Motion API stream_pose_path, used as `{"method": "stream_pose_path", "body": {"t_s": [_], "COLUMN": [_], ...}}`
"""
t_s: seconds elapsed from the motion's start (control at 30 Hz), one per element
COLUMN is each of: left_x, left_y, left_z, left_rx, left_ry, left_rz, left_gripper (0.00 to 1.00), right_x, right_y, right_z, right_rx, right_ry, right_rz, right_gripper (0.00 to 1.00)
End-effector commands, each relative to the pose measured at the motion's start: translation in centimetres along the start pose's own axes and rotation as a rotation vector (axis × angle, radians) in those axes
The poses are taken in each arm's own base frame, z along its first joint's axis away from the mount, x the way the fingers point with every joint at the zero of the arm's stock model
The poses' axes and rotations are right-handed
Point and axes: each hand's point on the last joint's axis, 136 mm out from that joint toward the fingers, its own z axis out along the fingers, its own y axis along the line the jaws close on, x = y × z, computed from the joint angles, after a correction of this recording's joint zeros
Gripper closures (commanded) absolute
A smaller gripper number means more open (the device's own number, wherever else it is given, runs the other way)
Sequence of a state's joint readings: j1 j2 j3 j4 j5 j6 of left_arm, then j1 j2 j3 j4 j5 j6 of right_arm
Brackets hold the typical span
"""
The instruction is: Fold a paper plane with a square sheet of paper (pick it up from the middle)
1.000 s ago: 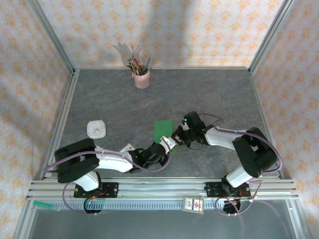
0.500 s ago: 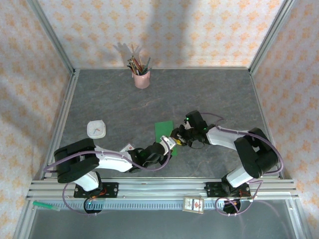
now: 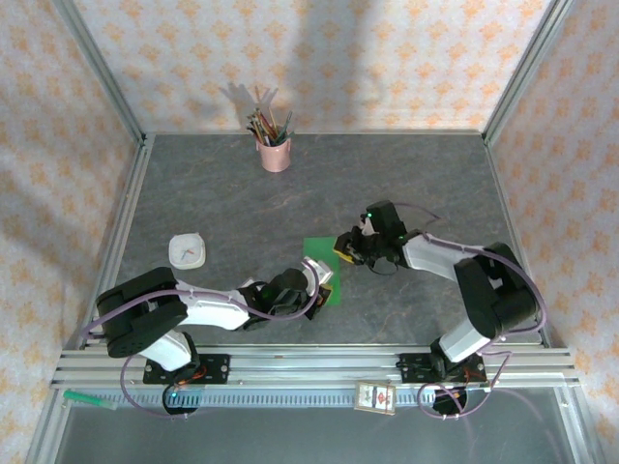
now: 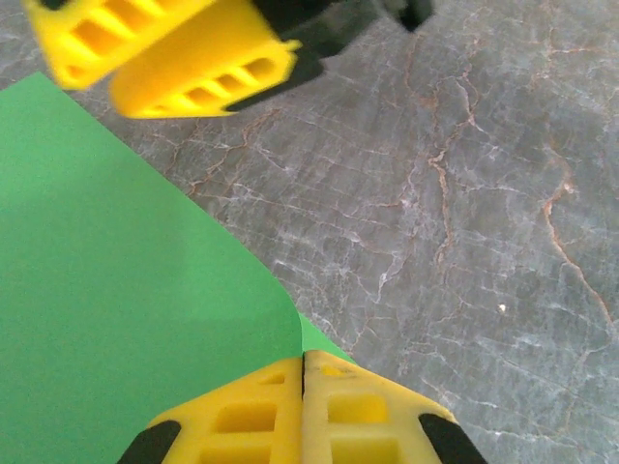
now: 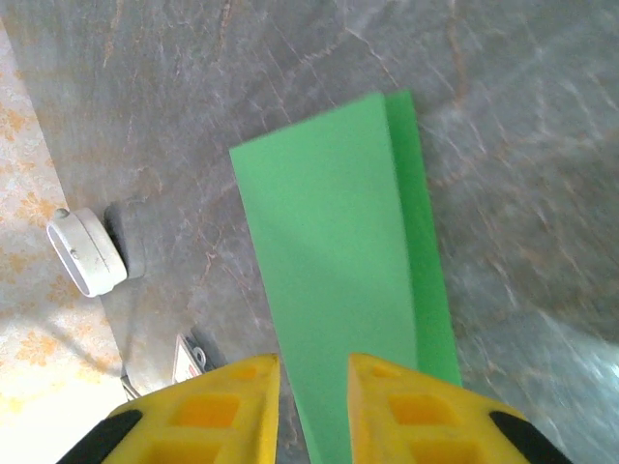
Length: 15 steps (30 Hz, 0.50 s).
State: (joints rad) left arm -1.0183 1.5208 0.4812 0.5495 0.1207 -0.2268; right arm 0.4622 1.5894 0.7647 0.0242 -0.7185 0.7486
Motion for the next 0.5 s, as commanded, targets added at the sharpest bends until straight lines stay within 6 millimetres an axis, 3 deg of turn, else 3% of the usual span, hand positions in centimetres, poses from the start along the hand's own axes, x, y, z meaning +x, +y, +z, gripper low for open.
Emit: {"method": "stream_pose_path", "body": {"t_s": [0.0, 0.17, 0.47], "left_x": [-0.6, -0.6, -0.7], "left_y": [-0.4, -0.2, 0.3], "left_z": [-0.1, 0.1, 0.5], "left_rx": [0.033, 0.033, 0.066], "left_ry": [-0.025, -0.019, -0.001], "left_rz": [-0.029, -0.04, -0.1], "left_gripper": [1.0, 1.0, 1.0], "right_x": [-1.0, -1.0, -1.0], "right_y": [1.2, -0.8, -4.7], "right_z": [1.1, 3.3, 4.1], "right_rx": [-0.032, 0.016, 0.16], "right_ry": [0.003, 0.042, 0.046], "right_rz": [-0.07, -0.067, -0.141], "right_gripper": [0.77, 0.79, 0.82]}}
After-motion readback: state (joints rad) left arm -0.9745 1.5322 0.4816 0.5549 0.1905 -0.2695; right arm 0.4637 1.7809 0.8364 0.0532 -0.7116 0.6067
